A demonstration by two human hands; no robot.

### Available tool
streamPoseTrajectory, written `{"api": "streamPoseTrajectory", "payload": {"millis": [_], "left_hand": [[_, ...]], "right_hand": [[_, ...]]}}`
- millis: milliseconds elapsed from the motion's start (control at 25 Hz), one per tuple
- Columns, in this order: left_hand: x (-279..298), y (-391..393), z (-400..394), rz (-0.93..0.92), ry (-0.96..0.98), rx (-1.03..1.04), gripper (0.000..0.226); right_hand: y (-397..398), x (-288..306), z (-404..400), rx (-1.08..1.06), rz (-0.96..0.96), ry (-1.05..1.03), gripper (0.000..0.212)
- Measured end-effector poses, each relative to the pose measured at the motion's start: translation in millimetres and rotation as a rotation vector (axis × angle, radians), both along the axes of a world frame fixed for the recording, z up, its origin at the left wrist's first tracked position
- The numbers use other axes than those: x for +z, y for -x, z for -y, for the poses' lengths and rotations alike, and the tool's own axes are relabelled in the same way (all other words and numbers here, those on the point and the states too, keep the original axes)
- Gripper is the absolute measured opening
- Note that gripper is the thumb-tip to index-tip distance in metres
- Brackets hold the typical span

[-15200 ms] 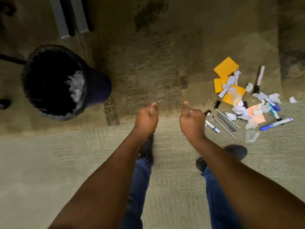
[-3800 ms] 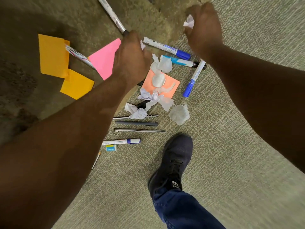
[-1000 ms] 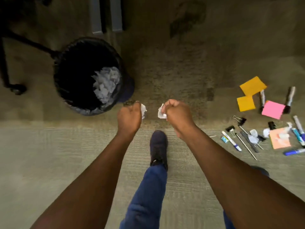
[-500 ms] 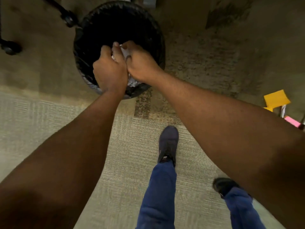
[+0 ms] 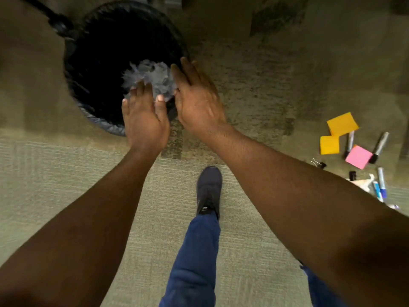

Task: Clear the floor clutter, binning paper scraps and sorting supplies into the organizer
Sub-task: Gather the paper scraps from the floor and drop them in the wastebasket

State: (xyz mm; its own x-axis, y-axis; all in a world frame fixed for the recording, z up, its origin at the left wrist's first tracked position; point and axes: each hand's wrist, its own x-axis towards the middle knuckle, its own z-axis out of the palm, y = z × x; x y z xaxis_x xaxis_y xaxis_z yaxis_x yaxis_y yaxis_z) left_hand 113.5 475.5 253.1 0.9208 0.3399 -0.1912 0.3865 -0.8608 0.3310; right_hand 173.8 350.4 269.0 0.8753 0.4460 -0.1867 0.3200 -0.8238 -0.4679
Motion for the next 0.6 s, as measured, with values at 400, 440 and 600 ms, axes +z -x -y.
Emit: {"api": "streamPoseTrajectory", "payload": {"millis": [400,440,600], "left_hand": [[-20,56,228,-0.035,0.173,-0.331,0.056],[-25,63,252,-0.062,0.176,-0.369,0.055],[-53,93,357,-0.208,0.213,-0.536,0.048]], "right_hand": [[103,-38,264,-0.381,-0.123,0.057,0.05],[118,-43,290,-0.413,-0.144,0.057,0.05],[176,-65,397,-0.549,-0.246,0.085,0.046]]}}
